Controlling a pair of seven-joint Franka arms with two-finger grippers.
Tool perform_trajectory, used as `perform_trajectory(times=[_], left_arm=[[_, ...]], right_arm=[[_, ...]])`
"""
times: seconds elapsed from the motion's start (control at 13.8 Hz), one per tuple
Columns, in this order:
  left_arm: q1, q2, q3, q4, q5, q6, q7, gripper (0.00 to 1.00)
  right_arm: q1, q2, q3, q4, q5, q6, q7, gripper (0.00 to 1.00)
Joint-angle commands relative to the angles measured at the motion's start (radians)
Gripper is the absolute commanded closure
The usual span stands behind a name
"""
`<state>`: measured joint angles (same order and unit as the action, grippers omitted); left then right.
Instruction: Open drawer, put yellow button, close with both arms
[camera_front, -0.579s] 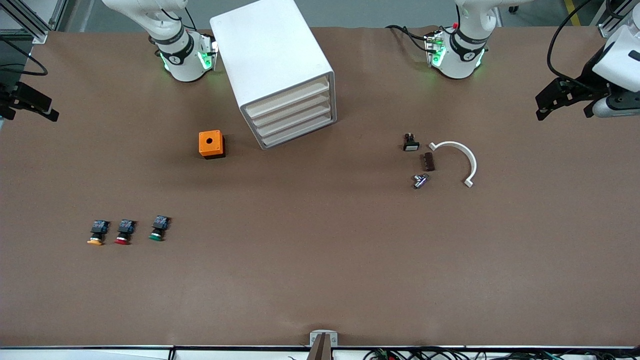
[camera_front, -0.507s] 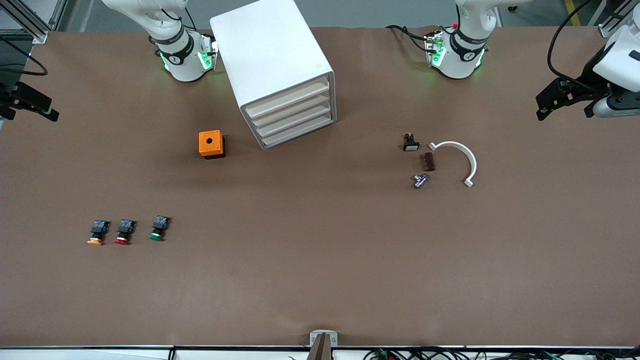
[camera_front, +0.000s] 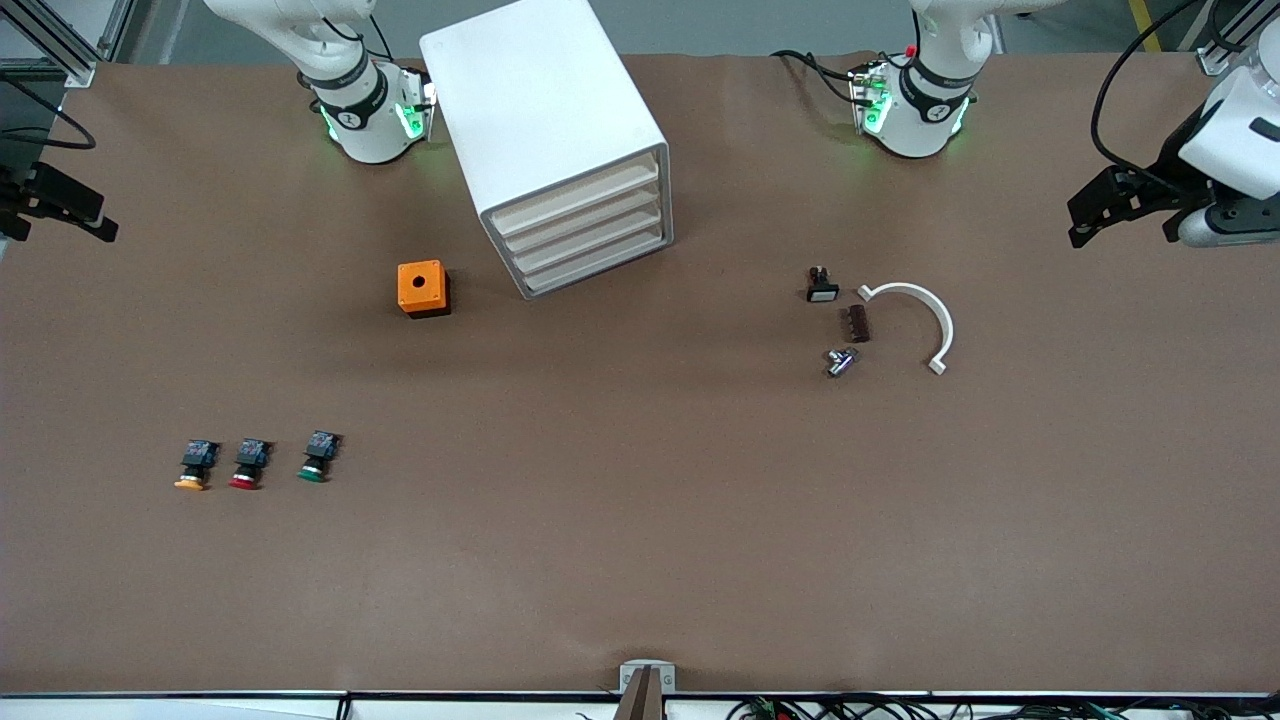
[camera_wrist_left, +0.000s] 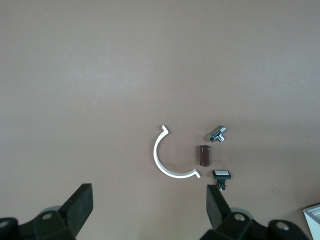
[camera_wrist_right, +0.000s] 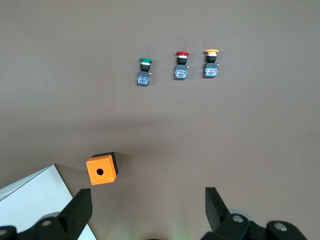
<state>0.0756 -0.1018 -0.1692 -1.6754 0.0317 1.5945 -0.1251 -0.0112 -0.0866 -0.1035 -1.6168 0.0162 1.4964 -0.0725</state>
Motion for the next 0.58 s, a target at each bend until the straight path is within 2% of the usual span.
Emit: perform_trajectory(times=[0.0, 0.29, 0.51], left_arm=[[0.009, 0.077, -0.004, 0.080, -0.016, 0.001, 0.002, 0.00], [-0.005, 0.119, -0.016, 0.082, -0.032, -0.004, 0.007, 0.00], [-0.019, 0.146, -0.018, 0.080, -0.104, 0.002, 0.022, 0.00]], right_arm=[[-0.007, -0.025, 0.005, -0.020, 0.001, -0.001, -0.013, 0.00], [-0.006, -0.027, 0.007, -0.022, -0.001, -0.002, -0.013, 0.00], [-0.006, -0.027, 0.007, -0.022, -0.002, -0.002, -0.013, 0.00]])
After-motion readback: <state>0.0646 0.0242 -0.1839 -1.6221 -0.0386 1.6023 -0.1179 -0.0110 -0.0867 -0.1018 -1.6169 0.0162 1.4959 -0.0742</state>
